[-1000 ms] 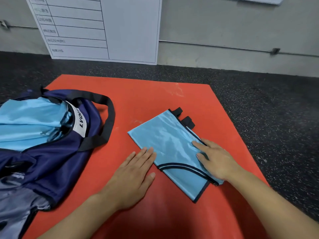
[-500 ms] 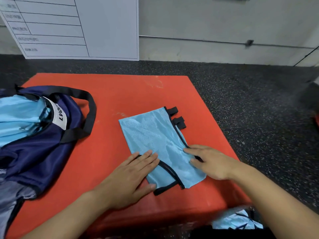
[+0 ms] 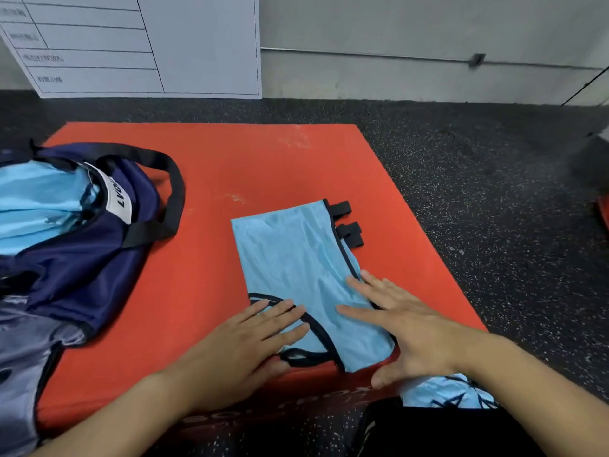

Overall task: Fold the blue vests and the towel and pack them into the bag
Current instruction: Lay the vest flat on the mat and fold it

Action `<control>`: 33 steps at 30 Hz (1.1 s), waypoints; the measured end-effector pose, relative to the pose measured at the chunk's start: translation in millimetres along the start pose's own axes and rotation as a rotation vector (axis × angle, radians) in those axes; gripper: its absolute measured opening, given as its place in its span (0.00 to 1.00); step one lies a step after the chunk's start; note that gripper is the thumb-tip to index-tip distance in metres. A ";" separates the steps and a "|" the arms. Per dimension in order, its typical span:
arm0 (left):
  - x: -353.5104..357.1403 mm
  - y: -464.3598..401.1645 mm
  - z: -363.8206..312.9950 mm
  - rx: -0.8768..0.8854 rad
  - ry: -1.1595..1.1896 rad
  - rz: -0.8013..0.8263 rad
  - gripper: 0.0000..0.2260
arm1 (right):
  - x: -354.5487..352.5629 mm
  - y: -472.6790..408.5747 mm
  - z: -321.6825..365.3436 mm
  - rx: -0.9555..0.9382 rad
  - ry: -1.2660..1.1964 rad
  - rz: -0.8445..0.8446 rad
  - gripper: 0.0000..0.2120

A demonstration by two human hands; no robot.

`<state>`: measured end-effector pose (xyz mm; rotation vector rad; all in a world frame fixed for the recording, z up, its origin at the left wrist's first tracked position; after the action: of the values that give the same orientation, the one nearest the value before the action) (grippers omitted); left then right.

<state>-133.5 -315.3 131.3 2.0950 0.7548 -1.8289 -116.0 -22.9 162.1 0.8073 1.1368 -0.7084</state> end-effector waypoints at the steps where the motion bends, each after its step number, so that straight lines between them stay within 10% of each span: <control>1: 1.7 1.8 1.5 -0.009 0.015 0.002 0.24 | 4.7 -0.7 0.7 -0.006 -0.015 0.008 0.50; 14: 2.3 2.1 6.3 0.041 0.044 -0.120 0.18 | -0.9 -8.7 -3.6 -0.102 -0.065 -0.090 0.36; 19: 4.7 -3.3 5.4 0.023 0.138 -0.184 0.15 | -8.9 -12.2 -8.4 -0.120 -0.165 -0.259 0.10; 25: -16.4 -16.7 17.4 -0.276 0.514 -0.370 0.12 | -29.3 -48.2 -11.5 -0.006 -0.368 -0.389 0.11; 33: -14.8 -19.3 77.6 -0.671 0.340 -0.556 0.17 | -32.1 -114.7 -31.2 0.515 -0.735 -0.370 0.17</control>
<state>-210.2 -342.2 134.9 1.8379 1.8794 -1.1410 -234.9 -55.0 164.6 0.6639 0.4246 -1.5008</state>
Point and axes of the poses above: each hand's wrist, its own y-axis away from the middle knuckle, its own x-axis out of the palm, z = x × y, the point moved 3 cm from there along -y, towards the middle knuckle, and after that the axes turned 7 degrees about -z, right-handed, at the moved point
